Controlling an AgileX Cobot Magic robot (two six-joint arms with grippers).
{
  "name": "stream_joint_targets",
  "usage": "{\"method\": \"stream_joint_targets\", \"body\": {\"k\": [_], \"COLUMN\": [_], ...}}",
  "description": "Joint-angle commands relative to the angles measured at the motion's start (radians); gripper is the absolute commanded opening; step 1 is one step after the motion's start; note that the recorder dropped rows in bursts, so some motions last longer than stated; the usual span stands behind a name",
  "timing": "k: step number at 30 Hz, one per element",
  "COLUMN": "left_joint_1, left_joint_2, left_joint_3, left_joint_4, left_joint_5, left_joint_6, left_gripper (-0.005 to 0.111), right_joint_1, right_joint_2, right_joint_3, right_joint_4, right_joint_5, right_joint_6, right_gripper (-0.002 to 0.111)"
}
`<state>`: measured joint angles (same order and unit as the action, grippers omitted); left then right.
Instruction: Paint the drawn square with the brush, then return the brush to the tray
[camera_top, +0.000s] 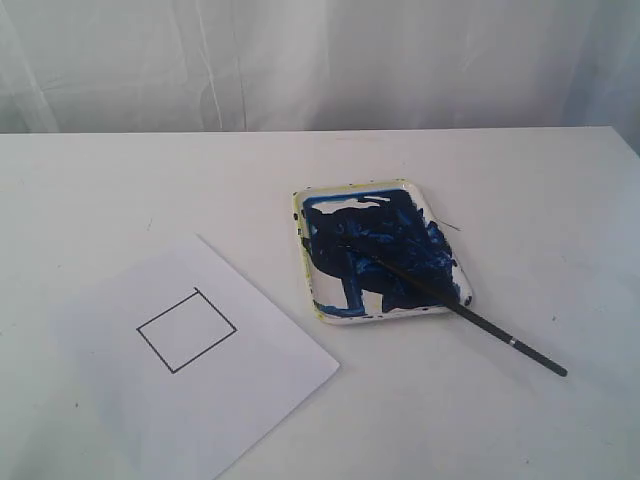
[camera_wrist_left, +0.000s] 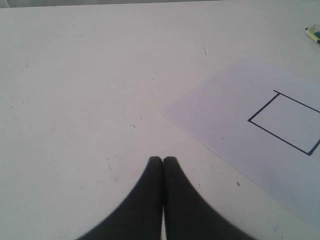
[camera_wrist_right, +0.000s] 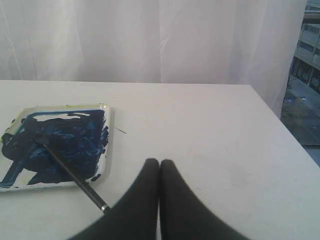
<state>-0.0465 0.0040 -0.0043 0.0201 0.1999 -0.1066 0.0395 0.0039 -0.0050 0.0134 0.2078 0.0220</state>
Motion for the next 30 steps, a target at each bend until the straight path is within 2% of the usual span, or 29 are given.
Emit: {"method": "stream_joint_targets", "body": {"k": [1, 14, 18, 21, 23, 24, 27, 30], "left_joint_1": [0.003, 0.003, 0.003, 0.003, 0.003, 0.003, 0.003, 0.003], "left_joint_2": [-0.004, -0.004, -0.004, -0.004, -0.004, -0.004, -0.004, -0.004], "left_joint_3": [0.004, 0.004, 0.004, 0.004, 0.004, -0.007, -0.078, -0.184], "left_joint_4": [-0.008, -0.008, -0.008, -0.013, -0.013, -0.013, -0.013, -0.013], "left_joint_5": [0.002, -0.009, -0.172, -0.34, -0.383, -0.372, -0.29, -0.14], "left_joint_6": [0.003, 0.003, 0.003, -0.114, -0.226, -0.282, -0.287, -0.287], "left_gripper": [0.0, 0.0, 0.0, 0.0, 0.0, 0.0, 0.0, 0.0], "right_joint_1": [-0.007, -0.007, -0.007, -0.007, -0.007, -0.007, -0.007, -0.007], "right_joint_2": [-0.004, -0.004, -0.004, -0.004, -0.004, -0.004, -0.004, -0.004], "right_joint_3": [0.005, 0.005, 0.005, 0.005, 0.005, 0.005, -0.022, -0.092], "right_joint_4": [-0.006, -0.006, -0.006, -0.006, -0.004, -0.004, -0.004, -0.004], "right_joint_5": [-0.003, -0.036, -0.132, -0.262, -0.349, -0.372, -0.358, -0.28], "right_joint_6": [0.001, 0.001, 0.008, 0.016, 0.091, 0.125, 0.146, 0.146], "right_gripper": [0.0, 0.0, 0.0, 0.0, 0.0, 0.0, 0.0, 0.0]}}
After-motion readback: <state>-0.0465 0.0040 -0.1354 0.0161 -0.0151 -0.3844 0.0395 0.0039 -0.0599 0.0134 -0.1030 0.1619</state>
